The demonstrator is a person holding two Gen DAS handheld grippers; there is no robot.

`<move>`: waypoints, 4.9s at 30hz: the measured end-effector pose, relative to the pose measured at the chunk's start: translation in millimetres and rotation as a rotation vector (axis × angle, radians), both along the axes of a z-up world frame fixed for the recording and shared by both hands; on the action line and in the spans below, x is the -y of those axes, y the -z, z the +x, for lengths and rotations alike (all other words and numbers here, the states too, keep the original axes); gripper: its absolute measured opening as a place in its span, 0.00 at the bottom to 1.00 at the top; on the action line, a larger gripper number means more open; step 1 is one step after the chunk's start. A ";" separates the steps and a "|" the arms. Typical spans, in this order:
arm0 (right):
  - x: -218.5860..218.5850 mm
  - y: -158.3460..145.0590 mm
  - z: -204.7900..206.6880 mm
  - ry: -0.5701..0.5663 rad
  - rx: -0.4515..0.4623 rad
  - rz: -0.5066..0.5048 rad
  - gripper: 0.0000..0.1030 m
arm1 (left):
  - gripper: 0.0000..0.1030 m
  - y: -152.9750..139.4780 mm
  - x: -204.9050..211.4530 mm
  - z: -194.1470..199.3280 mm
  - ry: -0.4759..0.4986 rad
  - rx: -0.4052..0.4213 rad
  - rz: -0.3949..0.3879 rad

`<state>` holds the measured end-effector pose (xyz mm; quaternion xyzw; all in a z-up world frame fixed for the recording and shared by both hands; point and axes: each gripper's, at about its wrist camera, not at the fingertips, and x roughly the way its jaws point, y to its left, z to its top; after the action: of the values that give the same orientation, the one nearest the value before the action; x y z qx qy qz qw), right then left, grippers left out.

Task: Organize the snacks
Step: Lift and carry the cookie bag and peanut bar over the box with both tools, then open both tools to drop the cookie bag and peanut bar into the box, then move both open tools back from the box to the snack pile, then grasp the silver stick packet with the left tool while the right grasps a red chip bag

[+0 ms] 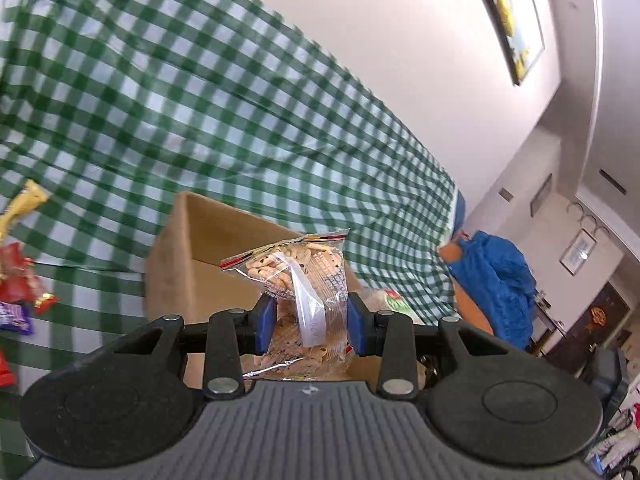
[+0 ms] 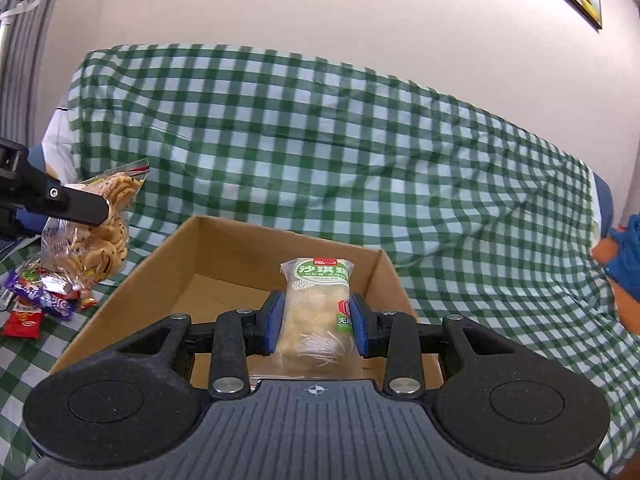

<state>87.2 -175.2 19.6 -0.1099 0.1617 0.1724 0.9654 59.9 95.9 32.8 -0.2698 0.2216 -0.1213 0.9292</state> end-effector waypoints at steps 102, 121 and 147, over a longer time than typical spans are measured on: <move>-238.9 42.0 -59.0 -0.270 -0.173 -0.127 0.43 | 0.03 53.2 -225.6 -42.8 -0.553 -0.399 0.075; -324.3 92.4 -35.3 -0.440 -0.422 -0.097 0.74 | 0.43 111.2 -238.9 21.5 -0.557 -0.634 0.223; -293.6 85.5 -29.4 -0.387 -0.524 -0.102 0.60 | 0.27 95.2 -220.0 -10.2 -0.481 -0.570 0.134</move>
<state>57.8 118.4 -65.9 -0.1389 0.3892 0.3669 0.8334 49.7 315.9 -62.4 -0.2756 0.4090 0.1948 0.8478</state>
